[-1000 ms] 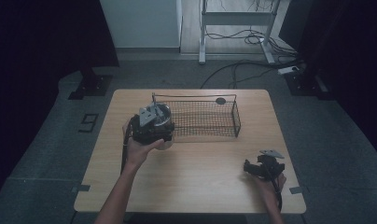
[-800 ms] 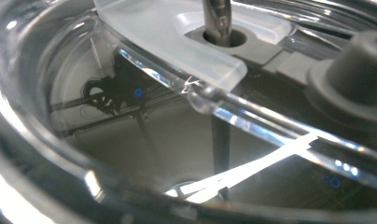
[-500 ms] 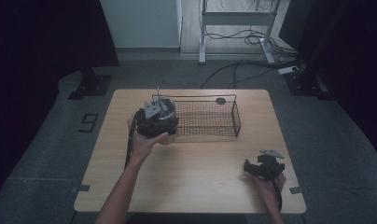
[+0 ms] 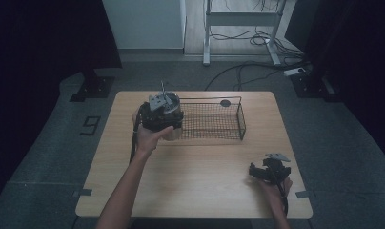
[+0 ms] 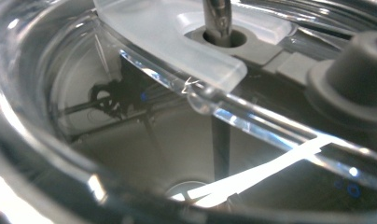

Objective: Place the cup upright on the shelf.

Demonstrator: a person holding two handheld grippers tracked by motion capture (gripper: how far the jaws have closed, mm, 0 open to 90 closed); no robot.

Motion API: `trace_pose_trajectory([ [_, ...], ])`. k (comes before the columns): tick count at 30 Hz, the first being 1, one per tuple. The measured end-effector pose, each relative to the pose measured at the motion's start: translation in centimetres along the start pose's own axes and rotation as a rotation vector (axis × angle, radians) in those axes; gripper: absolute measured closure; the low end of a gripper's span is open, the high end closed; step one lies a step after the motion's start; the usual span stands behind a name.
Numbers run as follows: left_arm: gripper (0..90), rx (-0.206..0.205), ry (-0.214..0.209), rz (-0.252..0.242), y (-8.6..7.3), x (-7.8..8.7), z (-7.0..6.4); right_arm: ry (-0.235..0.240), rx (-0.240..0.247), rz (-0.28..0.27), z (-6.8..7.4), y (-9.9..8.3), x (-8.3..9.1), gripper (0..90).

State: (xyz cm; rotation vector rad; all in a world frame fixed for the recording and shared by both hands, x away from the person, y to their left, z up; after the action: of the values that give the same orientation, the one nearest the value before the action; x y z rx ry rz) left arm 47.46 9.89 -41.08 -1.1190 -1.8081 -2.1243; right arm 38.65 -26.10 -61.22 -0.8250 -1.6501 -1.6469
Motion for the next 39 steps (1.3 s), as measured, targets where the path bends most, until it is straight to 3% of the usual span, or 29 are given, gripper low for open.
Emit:
trace_pose_trajectory([
  [12,4.0,0.045,0.000,0.008,0.7,-1.3,0.7,0.000,0.000,0.000,0.0,0.0,0.0,0.4],
  [28,4.0,0.044,0.019,0.027,1.9,-3.3,0.9,0.000,0.002,-0.001,0.0,0.0,0.0,0.4],
  [39,4.0,0.040,0.022,0.039,3.2,-5.3,0.3,0.000,0.003,0.000,0.0,0.0,0.0,0.4],
])
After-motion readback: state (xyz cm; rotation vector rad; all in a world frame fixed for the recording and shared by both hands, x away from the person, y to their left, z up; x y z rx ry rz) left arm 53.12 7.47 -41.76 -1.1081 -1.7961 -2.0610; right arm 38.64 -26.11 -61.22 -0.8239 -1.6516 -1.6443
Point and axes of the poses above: each handheld gripper's, and its own axes: x roughly backward along the jaws, y roughly out of its top, z roughly to its left, the point moved 8 cm from there along -x, roughly forward along the jaws, and after that the axes turned 10 degrees about z, right-handed, at the moved point
